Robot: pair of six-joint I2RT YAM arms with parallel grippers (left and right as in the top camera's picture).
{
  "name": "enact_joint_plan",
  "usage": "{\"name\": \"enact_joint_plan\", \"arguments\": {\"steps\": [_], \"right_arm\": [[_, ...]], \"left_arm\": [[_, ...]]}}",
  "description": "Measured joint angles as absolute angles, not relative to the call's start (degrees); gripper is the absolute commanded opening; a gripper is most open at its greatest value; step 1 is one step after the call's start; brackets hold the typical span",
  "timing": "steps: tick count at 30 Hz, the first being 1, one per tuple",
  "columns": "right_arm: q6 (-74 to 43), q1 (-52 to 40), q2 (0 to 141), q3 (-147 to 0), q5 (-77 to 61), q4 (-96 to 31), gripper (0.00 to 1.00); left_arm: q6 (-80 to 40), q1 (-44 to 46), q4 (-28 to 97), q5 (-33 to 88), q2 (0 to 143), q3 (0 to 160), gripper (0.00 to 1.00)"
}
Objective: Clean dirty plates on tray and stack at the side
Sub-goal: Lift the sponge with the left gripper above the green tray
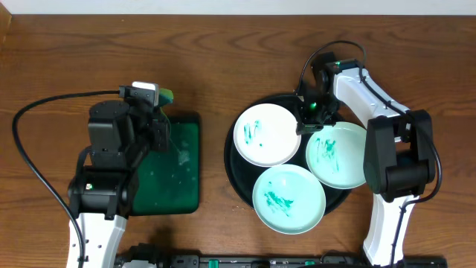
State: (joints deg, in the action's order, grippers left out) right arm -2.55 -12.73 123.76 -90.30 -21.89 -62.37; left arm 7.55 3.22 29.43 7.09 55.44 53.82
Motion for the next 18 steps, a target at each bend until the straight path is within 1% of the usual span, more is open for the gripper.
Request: {"name": "enact_joint_plan", "arguments": {"steps": [14, 18], "right_arm": [[-2.5, -12.7, 123.8, -90.3, -21.9, -62.4, 0.01], [-2.5, -12.7, 123.8, -90.3, -21.9, -62.3, 0.01]], "left_arm": [[7.6, 3.2, 29.8, 7.1, 55.8, 53.8, 0.07], [6.9, 3.2, 32.4, 6.6, 56.2, 53.8, 0.07]]}}
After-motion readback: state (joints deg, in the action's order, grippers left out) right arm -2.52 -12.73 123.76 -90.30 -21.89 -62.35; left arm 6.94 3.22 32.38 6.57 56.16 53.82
